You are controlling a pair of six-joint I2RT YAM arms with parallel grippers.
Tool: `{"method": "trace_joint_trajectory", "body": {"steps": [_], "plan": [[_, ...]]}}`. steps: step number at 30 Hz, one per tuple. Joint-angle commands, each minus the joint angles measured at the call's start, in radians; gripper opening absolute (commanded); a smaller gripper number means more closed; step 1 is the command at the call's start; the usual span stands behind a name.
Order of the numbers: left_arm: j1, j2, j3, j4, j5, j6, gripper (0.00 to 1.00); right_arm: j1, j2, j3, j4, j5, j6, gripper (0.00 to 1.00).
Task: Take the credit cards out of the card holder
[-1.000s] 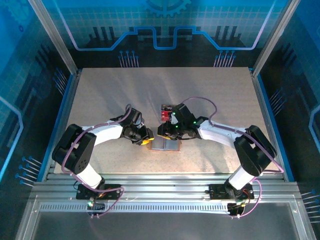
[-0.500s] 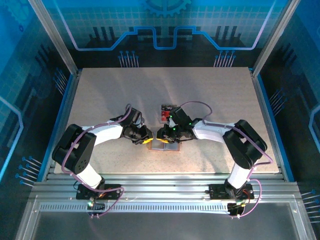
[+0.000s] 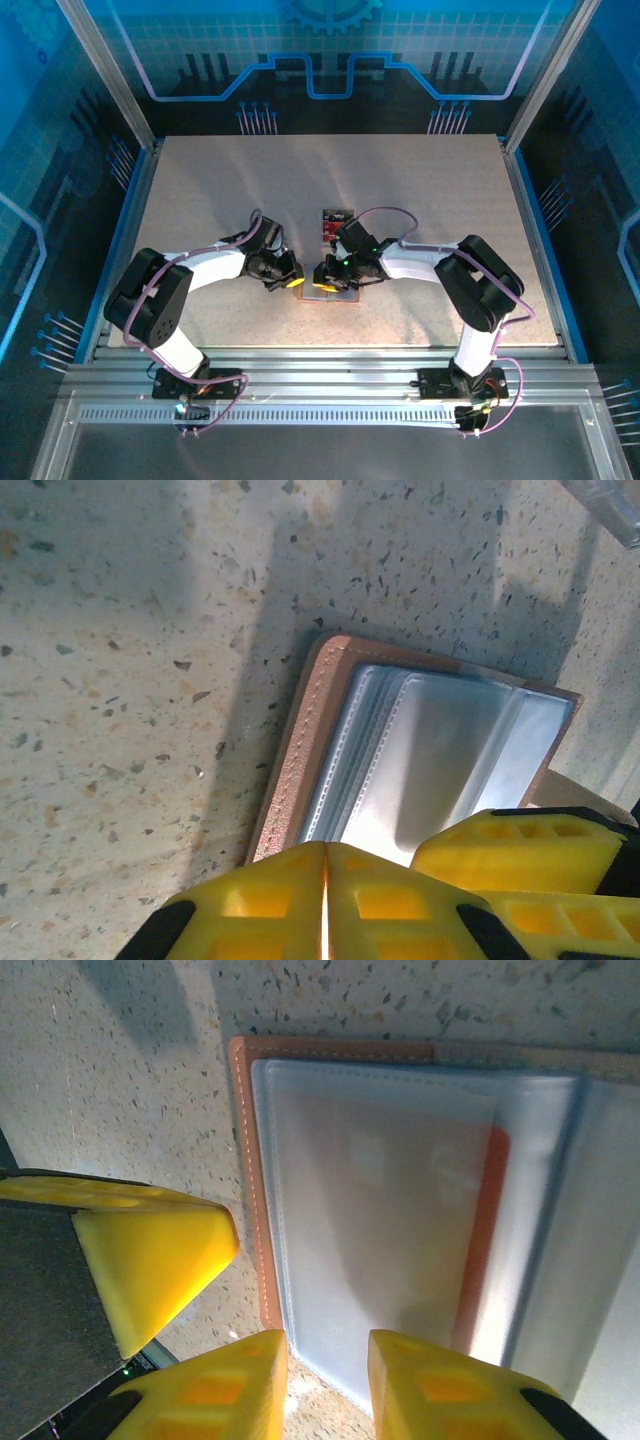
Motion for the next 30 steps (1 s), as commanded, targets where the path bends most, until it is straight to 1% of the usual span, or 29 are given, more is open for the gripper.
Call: {"method": "trace_joint_trajectory", "body": {"steps": [1,8,16,26,30], "plan": [[0.008,-0.01,-0.012,0.014,0.021,-0.006,0.08,0.015,0.013,0.026,-0.022,-0.008,-0.017,0.27],[0.008,-0.008,-0.017,0.019,0.022,-0.009,0.07,0.019,0.027,0.049,-0.025,-0.017,-0.024,0.22],[0.007,-0.004,-0.019,0.026,0.03,-0.011,0.07,0.019,0.038,0.069,-0.106,0.023,-0.062,0.21],[0.005,0.01,-0.025,0.064,0.055,-0.029,0.12,0.02,0.006,0.079,-0.213,0.089,-0.113,0.21],[-0.002,0.017,-0.015,0.066,0.059,-0.033,0.14,0.02,-0.005,0.081,-0.223,0.095,-0.118,0.21]]}}
